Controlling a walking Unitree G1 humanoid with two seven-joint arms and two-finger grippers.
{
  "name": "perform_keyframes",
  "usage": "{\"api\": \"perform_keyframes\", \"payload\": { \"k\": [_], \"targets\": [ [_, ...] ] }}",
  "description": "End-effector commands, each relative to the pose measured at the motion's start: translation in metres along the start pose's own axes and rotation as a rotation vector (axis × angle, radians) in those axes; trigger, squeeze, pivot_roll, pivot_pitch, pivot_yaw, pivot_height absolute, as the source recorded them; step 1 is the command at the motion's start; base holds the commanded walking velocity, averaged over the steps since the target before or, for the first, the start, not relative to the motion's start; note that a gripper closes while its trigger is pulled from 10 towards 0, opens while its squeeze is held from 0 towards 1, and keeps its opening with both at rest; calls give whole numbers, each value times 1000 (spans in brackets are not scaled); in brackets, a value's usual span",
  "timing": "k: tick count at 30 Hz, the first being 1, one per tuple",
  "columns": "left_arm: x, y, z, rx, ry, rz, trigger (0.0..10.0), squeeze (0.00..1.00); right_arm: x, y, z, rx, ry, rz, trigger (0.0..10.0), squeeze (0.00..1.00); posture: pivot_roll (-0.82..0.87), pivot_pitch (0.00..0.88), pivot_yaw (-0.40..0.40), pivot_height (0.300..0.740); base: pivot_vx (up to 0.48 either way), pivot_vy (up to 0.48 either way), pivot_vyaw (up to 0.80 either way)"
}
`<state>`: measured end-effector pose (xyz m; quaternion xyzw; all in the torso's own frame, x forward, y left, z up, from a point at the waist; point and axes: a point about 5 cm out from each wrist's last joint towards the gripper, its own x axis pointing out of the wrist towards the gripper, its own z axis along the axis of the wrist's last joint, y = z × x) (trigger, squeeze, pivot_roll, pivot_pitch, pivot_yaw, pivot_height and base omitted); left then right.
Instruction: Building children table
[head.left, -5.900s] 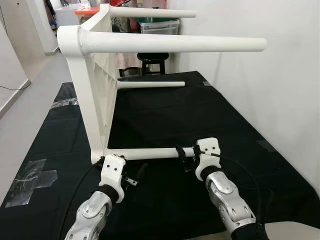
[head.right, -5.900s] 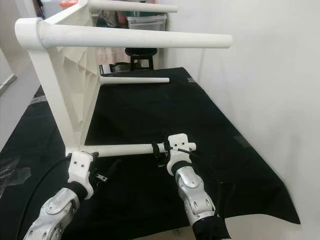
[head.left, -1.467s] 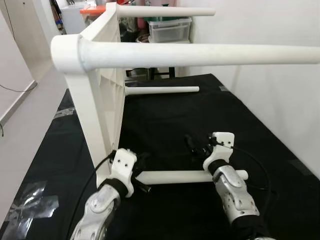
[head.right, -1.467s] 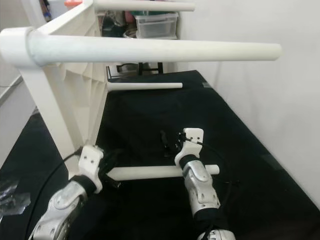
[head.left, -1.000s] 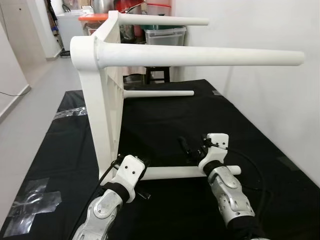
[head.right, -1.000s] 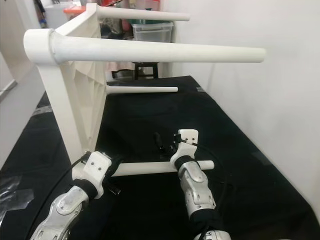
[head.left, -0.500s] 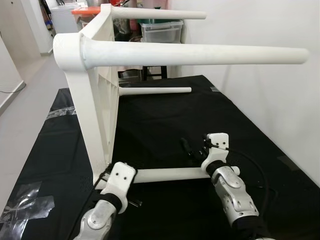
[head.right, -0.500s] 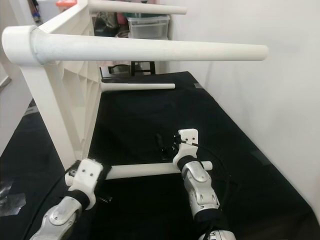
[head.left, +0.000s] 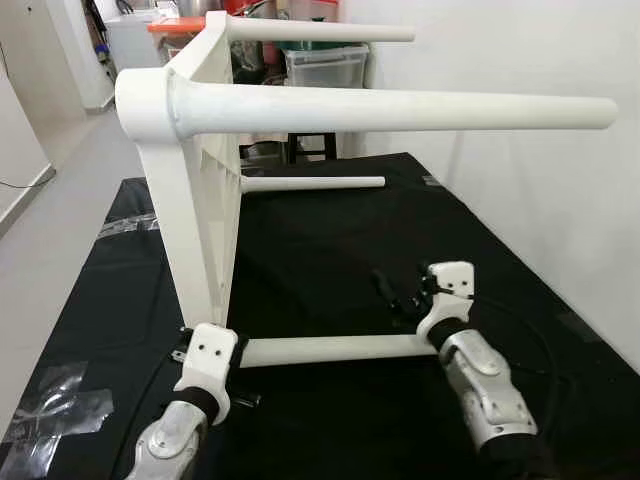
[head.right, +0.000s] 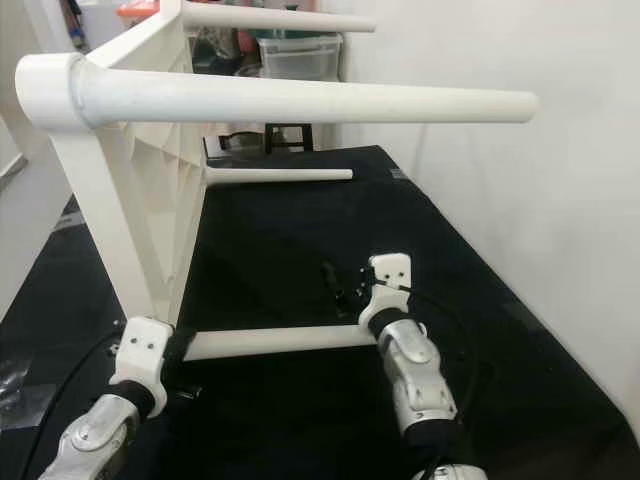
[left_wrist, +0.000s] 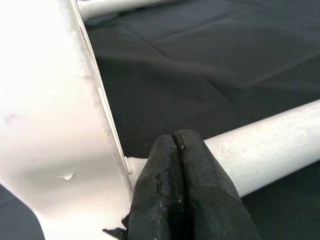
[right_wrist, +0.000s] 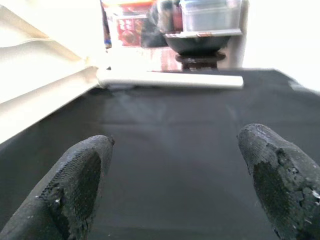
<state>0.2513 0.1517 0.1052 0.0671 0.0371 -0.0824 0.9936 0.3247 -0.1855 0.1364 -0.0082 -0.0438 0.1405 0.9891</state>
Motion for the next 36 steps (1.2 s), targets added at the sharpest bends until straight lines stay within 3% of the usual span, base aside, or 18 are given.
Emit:
{"api": "perform_keyframes", "payload": {
  "k": [1, 6, 7, 10, 13, 15, 21, 22, 23, 25, 26, 27, 28, 32, 34, 36],
  "targets": [
    [1, 10, -3, 10, 6, 31, 10000, 0, -2, -3, 8, -11, -26, 20, 10000, 0, -66, 0, -24, 740, 0, 0, 0],
    [19, 21, 13, -13, -85, 71, 10000, 0, -26, -44, 47, -175, -122, -58, 10000, 0, -95, 0, -23, 740, 0, 0, 0],
    [19, 21, 13, -13, -85, 71, 10000, 0, -26, -44, 47, -175, -122, -58, 10000, 0, -95, 0, -23, 740, 0, 0, 0],
    [26, 20, 15, -12, -102, 59, 10000, 0, -45, -61, 72, -288, -175, -61, 10000, 0, -116, 0, -7, 740, 0, 0, 0],
    [27, 19, 15, -11, -103, 56, 10000, 0, -51, -65, 79, -328, -187, -63, 10000, 0, -116, 0, -7, 740, 0, 0, 0],
    [30, 19, 12, -13, -104, 59, 10000, 0, -68, -86, 106, -461, -234, -158, 10000, 0, -132, 0, 0, 740, 0, 0, 0],
    [31, 19, 10, -19, -103, 68, 10000, 0, -78, -99, 132, -586, -281, -267, 10000, 0, -140, 0, 3, 740, 0, 0, 0],
    [32, 20, 9, -22, -103, 77, 10000, 0, -81, -103, 147, -640, -323, -320, 10000, 0, -144, 0, 5, 740, 0, 0, 0],
    [33, 22, 9, -26, -105, 86, 10000, 0, -84, -104, 164, -708, -364, -353, 10000, 0, -145, 0, 10, 740, 0, 0, 0],
    [33, 22, 9, -26, -105, 86, 10000, 0, -84, -104, 164, -708, -364, -353, 10000, 0, -145, 0, 10, 740, 0, 0, 0],
    [34, 24, 8, -27, -106, 94, 10000, 0, -85, -101, 178, -772, -397, -355, 10000, 0, -144, 0, 10, 740, 0, 0, 0],
    [35, 26, 7, -29, -109, 106, 10000, 0, -76, -78, 200, -1013, -396, -209, 10000, 0, -148, 0, 14, 740, 0, 0, 0],
    [35, 27, 7, -30, -109, 109, 10000, 0, -73, -72, 204, -1071, -391, -166, 10000, 0, -148, 0, 14, 740, 0, 0, 0],
    [36, 27, 6, -31, -113, 111, 10000, 0, -68, -58, 214, -1107, -431, -101, 10000, 0, -147, 0, 11, 740, 0, 0, 0],
    [38, 26, 6, -33, -116, 114, 10000, 0, -55, -37, 224, -1165, -470, 15, 10000, 0, -145, 0, 7, 740, 0, 0, 0],
    [38, 26, 6, -33, -116, 114, 10000, 0, -55, -37, 224, -1165, -470, 15, 10000, 0, -145, 0, 7, 740, 0, 0, 0]
  ]
}}
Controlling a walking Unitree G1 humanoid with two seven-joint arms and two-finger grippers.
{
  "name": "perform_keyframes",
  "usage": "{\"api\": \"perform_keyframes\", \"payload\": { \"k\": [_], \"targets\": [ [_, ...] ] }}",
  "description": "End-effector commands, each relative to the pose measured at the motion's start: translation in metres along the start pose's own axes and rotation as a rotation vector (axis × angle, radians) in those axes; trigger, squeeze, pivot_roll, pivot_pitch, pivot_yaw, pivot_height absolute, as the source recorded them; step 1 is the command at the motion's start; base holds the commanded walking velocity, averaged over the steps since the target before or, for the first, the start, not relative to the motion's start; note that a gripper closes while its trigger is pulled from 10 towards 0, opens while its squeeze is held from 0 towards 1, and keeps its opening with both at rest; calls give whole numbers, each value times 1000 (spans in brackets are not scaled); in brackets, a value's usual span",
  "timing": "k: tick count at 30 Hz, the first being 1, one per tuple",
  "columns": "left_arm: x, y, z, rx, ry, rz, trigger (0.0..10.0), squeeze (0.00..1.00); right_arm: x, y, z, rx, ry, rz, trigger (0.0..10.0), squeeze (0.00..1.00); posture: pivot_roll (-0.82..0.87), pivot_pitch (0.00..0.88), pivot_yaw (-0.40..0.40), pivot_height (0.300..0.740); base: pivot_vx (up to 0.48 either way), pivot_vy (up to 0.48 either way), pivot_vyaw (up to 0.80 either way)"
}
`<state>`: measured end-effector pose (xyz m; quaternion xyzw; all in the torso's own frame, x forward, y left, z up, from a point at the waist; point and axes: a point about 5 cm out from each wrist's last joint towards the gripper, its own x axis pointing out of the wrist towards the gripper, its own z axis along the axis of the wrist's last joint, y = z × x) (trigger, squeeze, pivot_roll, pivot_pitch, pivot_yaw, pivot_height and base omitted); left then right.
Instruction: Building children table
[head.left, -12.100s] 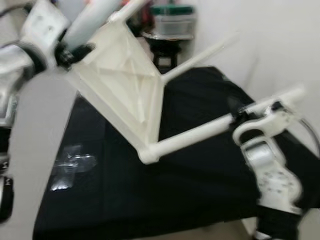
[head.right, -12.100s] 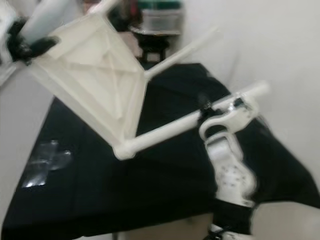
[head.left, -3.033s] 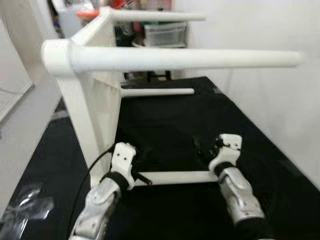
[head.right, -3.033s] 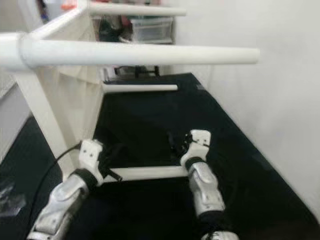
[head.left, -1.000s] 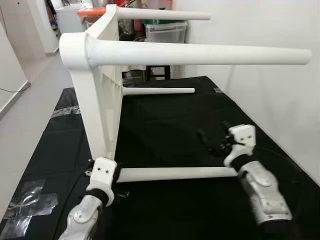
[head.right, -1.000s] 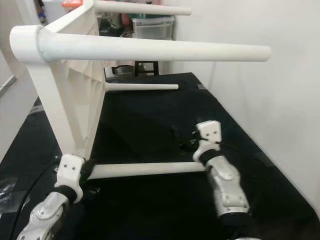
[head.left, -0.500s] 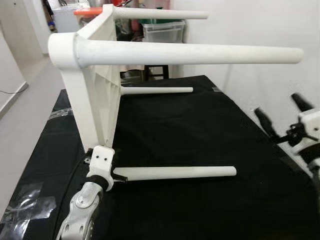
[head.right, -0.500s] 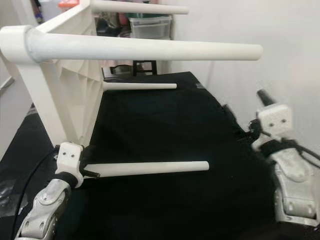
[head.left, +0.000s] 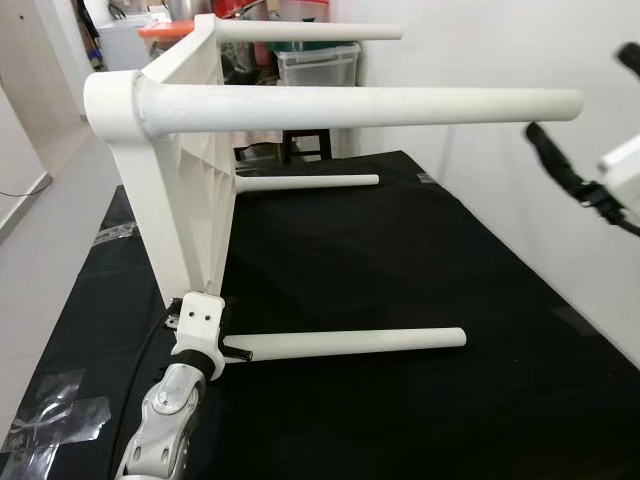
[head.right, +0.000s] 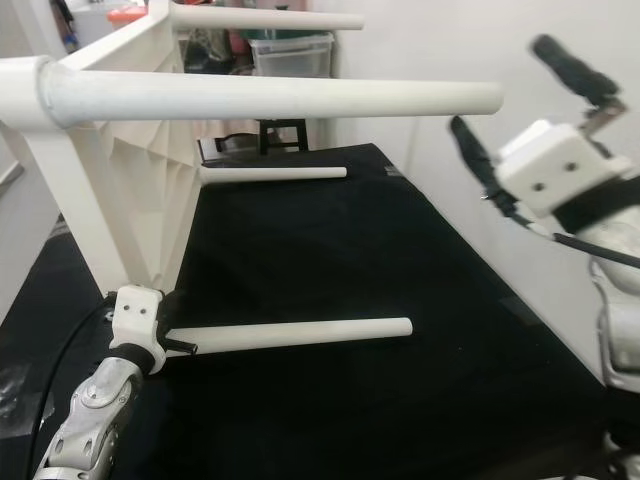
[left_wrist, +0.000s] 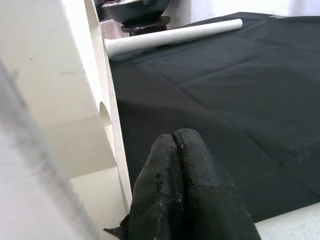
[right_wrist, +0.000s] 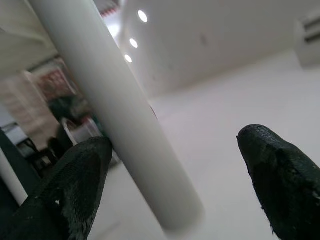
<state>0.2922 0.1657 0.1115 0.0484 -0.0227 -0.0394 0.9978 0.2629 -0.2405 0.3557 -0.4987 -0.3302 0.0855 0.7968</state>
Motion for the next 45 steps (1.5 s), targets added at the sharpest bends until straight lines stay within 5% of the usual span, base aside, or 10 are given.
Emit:
{"api": "perform_keyframes", "payload": {
  "k": [1, 4, 17, 18, 19, 20, 40, 45],
  "targets": [
    [1, 4, -1, -2, 0, 22, 10000, 0, 7, 3, 8, -37, -39, 55, 10000, 0, -144, 0, 6, 740, 0, 0, 0],
    [2, 4, -2, -9, -5, 31, 10000, 0, 30, 9, 21, -49, -126, 117, 10000, 0, -139, 0, -6, 740, 0, 0, 0],
    [2, 3, -4, -28, -12, 47, 10000, 0, 58, 17, 29, -79, -151, 192, 10000, 0, -135, 0, -31, 740, 0, 0, 0],
    [3, 3, -4, -30, -12, 49, 10000, 0, 62, 21, 28, -78, -143, 216, 4863, 0, -134, 0, -32, 740, 0, 0, 0],
    [3, 3, -4, -30, -12, 49, 10000, 0, 62, 21, 28, -78, -143, 216, 4863, 0, -134, 0, -32, 740, 0, 0, 0],
    [3, 3, -4, -31, -13, 50, 10000, 0, 65, 24, 28, -79, -132, 230, 0, 0, -133, 0, -35, 740, 0, 0, 0],
    [7, 7, -3, -26, -31, 74, 10000, 0, 77, 26, 23, -63, -86, 219, 0, 0, -134, 0, -29, 740, 0, 0, 0],
    [3, 39, -7, 1, -13, 236, 10000, 0, 70, 18, 5, -69, 7, 183, 0, 0, -127, 0, -32, 740, 0, 0, 0]
  ]
}}
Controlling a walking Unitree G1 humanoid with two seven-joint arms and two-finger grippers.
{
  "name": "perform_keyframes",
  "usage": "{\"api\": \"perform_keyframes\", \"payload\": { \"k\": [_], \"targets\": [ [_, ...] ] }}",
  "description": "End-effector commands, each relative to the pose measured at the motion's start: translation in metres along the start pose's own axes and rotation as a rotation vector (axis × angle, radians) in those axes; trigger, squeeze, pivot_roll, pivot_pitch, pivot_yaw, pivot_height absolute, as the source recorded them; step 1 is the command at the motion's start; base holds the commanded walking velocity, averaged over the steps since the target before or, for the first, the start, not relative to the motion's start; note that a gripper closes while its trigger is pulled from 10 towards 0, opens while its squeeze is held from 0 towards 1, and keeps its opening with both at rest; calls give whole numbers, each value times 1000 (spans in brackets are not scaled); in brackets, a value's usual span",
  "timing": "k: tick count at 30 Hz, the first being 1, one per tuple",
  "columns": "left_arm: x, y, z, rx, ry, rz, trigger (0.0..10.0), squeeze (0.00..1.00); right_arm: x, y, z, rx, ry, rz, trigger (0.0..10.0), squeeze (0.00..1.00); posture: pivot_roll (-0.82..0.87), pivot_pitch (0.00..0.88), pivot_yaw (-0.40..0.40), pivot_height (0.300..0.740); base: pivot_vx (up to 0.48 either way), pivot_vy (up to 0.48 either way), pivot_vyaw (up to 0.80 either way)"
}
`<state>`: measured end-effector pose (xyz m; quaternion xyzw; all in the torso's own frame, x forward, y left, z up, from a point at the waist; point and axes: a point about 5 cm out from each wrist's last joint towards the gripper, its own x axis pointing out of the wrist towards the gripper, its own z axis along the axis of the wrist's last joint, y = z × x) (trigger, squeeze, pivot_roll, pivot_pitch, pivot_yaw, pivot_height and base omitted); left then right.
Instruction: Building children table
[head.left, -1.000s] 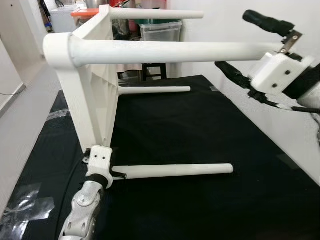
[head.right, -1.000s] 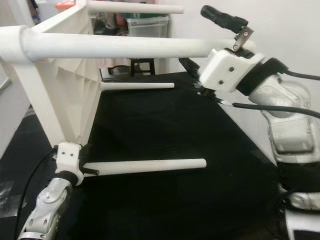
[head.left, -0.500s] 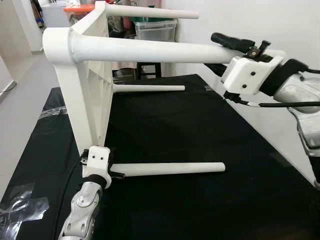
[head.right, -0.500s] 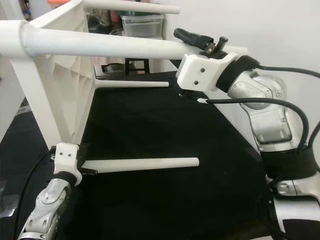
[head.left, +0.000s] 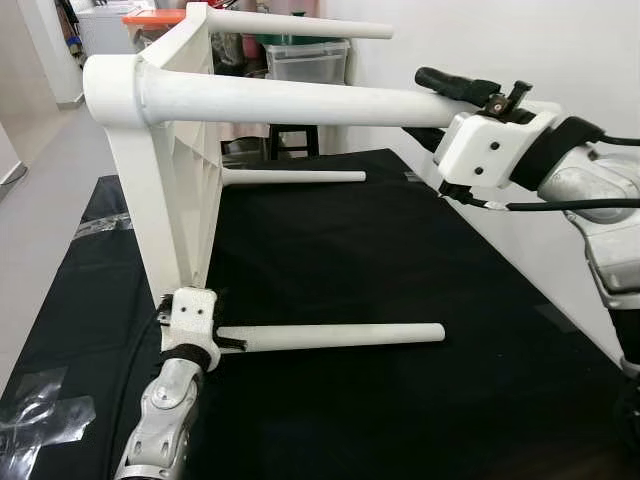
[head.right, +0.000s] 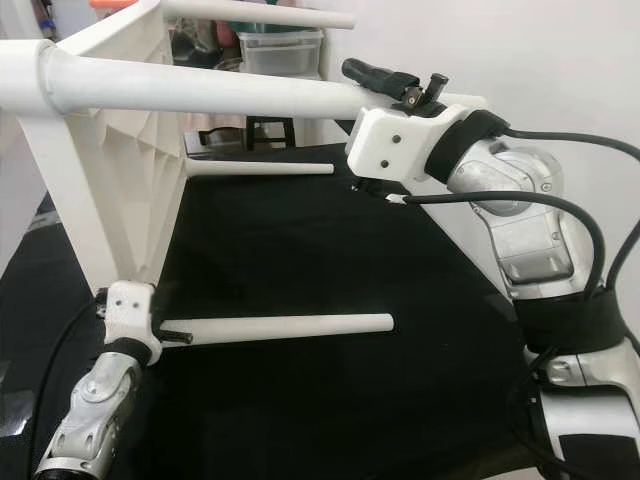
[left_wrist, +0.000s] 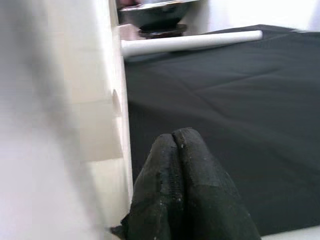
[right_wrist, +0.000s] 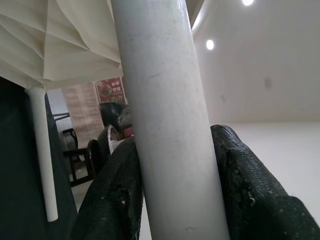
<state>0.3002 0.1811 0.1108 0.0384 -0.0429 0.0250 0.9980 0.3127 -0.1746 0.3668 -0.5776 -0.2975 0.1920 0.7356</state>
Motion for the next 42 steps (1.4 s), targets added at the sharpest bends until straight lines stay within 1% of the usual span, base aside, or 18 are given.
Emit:
{"api": "perform_keyframes", "payload": {
  "k": [1, 9, 12, 16, 17, 18, 21, 22, 23, 27, 29, 30, 31, 33, 34, 37, 39, 42],
  "targets": [
    [-1, 23, -4, 19, 19, 105, 10000, 0, -8, -10, -17, 51, 86, -80, 0, 0, -127, 0, -32, 740, 0, 0, 0],
    [-7, 57, -7, -24, 38, 244, 10000, 0, -30, -14, -50, 60, 286, -127, 0, 0, -121, 0, -43, 740, 0, 0, 0],
    [-10, 80, -2, -40, 25, 316, 10000, 0, -47, -16, -73, 94, 431, -189, 0, 0, -112, 0, -45, 740, 0, 0, 0],
    [-6, 91, 9, -39, -7, 337, 10000, 0, -51, -15, -78, 119, 468, -214, 0, 0, -106, 0, -47, 740, 0, 0, 0],
    [13, 115, 60, 4, -156, 335, 10000, 0, -57, -5, -90, 214, 543, -255, 0, 0, -96, 0, -48, 740, 0, 0, 0],
    [19, 124, 84, 23, -220, 333, 10000, 0, -58, 3, -95, 266, 568, -269, 0, 0, -86, 0, -51, 740, 0, 0, 0],
    [30, 137, 137, 63, -356, 303, 10000, 0, -59, 29, -99, 442, 592, -295, 0, 0, -76, 0, -47, 740, 0, 0, 0],
    [30, 137, 137, 63, -356, 303, 10000, 0, -59, 29, -99, 442, 592, -295, 0, 0, -76, 0, -47, 740, 0, 0, 0],
    [34, 138, 160, 73, -412, 280, 10000, 0, -58, 41, -99, 525, 598, -303, 0, 0, -73, 0, -46, 740, 0, 0, 0],
    [42, 129, 225, 109, -570, 165, 10000, 0, -53, 87, -91, 815, 606, -307, 0, 0, -66, 0, -42, 740, 0, 0, 0],
    [43, 126, 233, 115, -588, 149, 10000, 0, -52, 94, -89, 856, 607, -306, 0, 0, -66, 0, -42, 740, 0, 0, 0],
    [46, 113, 248, 103, -623, 91, 10000, 0, -48, 120, -82, 945, 608, -272, 0, 0, -53, 0, -26, 740, 0, 0, 0],
    [46, 113, 248, 103, -623, 91, 10000, 0, -48, 120, -82, 945, 608, -272, 0, 0, -53, 0, -26, 740, 0, 0, 0],
    [50, 89, 261, 72, -647, -22, 10000, 0, -39, 161, -64, 1073, 609, -206, 0, 0, -50, 0, -18, 740, 0, 0, 0],
    [52, 74, 255, 45, -628, -81, 10000, 0, -36, 177, -56, 1112, 615, -183, 0, 0, -51, 0, -11, 740, 0, 0, 0],
    [54, 63, 246, 26, -595, -128, 10000, 0, -33, 185, -53, 1124, 625, -164, 0, 0, -51, 0, -9, 740, 0, 0, 0],
    [54, 34, 212, -10, -493, -232, 10000, 0, -33, 199, -52, 1142, 663, -137, 0, 0, -52, 0, -7, 740, 0, 0, 0],
    [51, 20, 197, -31, -449, -271, 10000, 0, -33, 202, -51, 1156, 671, -126, 0, 0, -51, 0, -7, 740, 0, 0, 0]
  ]
}}
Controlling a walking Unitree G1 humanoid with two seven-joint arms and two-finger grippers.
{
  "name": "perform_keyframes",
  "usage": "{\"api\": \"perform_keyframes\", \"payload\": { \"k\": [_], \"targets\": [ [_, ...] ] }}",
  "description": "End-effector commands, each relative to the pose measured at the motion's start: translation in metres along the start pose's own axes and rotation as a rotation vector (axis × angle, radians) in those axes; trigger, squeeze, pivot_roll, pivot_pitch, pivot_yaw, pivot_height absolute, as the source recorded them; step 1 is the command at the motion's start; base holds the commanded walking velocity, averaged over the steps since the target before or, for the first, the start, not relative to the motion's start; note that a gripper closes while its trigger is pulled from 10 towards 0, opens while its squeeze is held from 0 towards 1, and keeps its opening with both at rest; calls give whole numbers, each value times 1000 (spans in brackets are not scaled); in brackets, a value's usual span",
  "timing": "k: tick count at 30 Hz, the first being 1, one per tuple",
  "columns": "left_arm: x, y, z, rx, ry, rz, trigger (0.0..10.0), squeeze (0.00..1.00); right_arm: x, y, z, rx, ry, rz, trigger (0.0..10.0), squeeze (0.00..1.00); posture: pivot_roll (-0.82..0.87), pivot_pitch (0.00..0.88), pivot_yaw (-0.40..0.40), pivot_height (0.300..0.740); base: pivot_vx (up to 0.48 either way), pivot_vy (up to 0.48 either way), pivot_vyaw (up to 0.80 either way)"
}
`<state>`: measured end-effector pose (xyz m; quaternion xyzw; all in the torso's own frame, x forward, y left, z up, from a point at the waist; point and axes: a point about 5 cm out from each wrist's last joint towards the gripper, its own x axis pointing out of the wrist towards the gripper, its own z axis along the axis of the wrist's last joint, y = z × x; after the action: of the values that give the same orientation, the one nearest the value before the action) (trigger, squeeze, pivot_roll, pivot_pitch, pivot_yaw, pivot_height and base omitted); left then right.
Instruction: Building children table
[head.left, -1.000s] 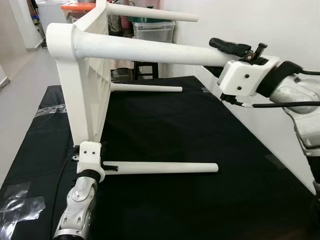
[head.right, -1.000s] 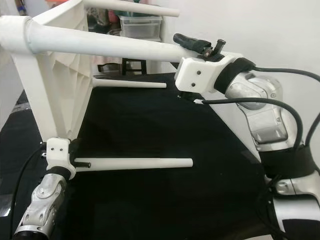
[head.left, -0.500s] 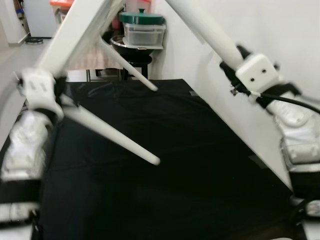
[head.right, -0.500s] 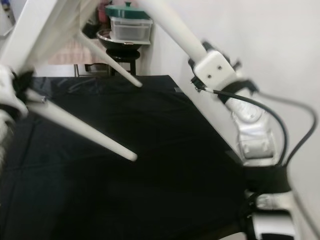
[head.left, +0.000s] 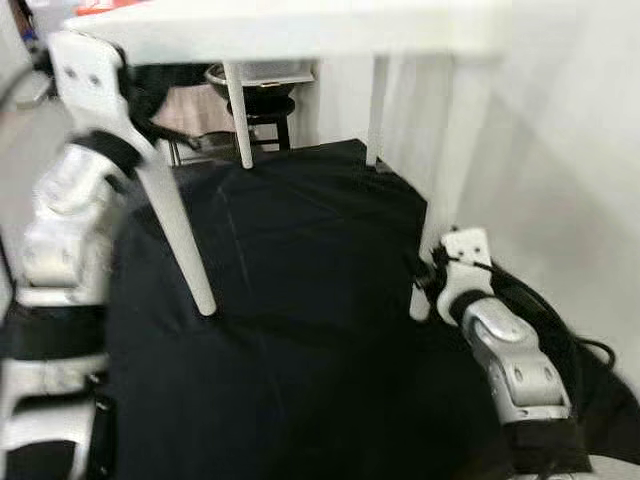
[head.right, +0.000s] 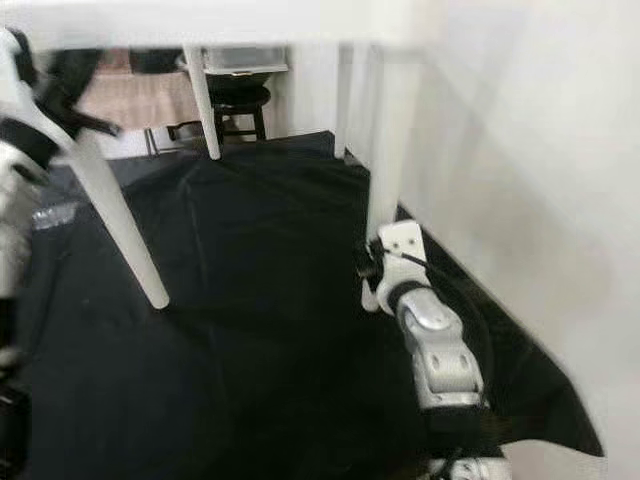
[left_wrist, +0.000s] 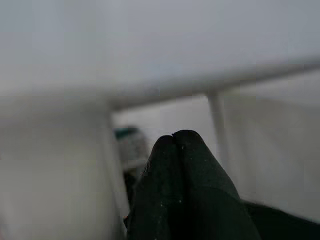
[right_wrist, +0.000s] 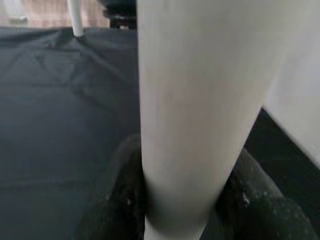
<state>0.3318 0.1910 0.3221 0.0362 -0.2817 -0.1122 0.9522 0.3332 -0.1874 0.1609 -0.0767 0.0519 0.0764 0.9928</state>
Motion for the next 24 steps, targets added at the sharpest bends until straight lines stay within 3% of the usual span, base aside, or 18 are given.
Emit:
{"api": "perform_keyframes", "payload": {
  "k": [1, 2, 7, 8, 10, 12, 14, 15, 16, 19, 22, 23, 24],
  "targets": [
    [-9, -17, -18, -52, 81, -35, 10000, 0, 2, 12, -3, -28, 41, 45, 0, 0, -52, 0, -5, 740, 0, 0, 0],
    [-13, -24, -23, -83, 103, -48, 10000, 0, 1, 17, -3, -14, 50, 73, 0, 0, -55, 0, -3, 740, 0, 0, 0],
    [-21, -36, -35, -128, 154, -60, 10000, 0, -3, 37, -2, 17, 63, 173, 0, 0, -58, 0, -1, 740, 0, 0, 0],
    [-25, -40, -40, -135, 178, -63, 10000, 0, -4, 41, -2, 14, 57, 188, 10000, 1000, -60, 0, -2, 740, 0, 0, 0],
    [-25, -40, -40, -135, 178, -63, 10000, 0, -4, 41, -2, 14, 57, 188, 10000, 1000, -60, 0, -2, 740, 0, 0, 0],
    [-41, -49, -60, -130, 254, -54, 10000, 0, -7, 53, -3, 45, 27, 271, 10000, 1000, -66, 0, -5, 740, 0, 0, 0],
    [-41, -49, -60, -130, 254, -54, 10000, 0, -7, 53, -3, 45, 27, 271, 10000, 1000, -66, 0, -5, 740, 0, 0, 0],
    [-51, -52, -69, -127, 293, -44, 10000, 0, -10, 56, -2, 65, 8, 310, 10000, 1000, -69, 0, -10, 740, 0, 0, 0],
    [-61, -54, -77, -122, 327, -30, 10000, 0, -16, 55, -3, 79, -3, 344, 10000, 1000, -69, 0, -14, 740, 0, 0, 0],
    [-73, -54, -85, -112, 369, -9, 10000, 0, -25, 50, -5, 90, -7, 367, 10000, 1000, -69, 0, -14, 740, 0, 0, 0],
    [-80, -53, -89, -108, 393, 5, 10000, 0, -30, 44, -8, 100, 3, 359, 10000, 1000, -69, 0, -14, 740, 0, 0, 0],
    [-94, -53, -98, -107, 441, 19, 10000, 0, -39, 34, -16, 94, 28, 333, 10000, 1000, -88, 0, -13, 740, 0, 0, 0],
    [-94, -53, -98, -107, 441, 19, 10000, 0, -39, 34, -16, 94, 28, 333, 10000, 1000, -88, 0, -13, 740, 0, 0, 0]
  ]
}}
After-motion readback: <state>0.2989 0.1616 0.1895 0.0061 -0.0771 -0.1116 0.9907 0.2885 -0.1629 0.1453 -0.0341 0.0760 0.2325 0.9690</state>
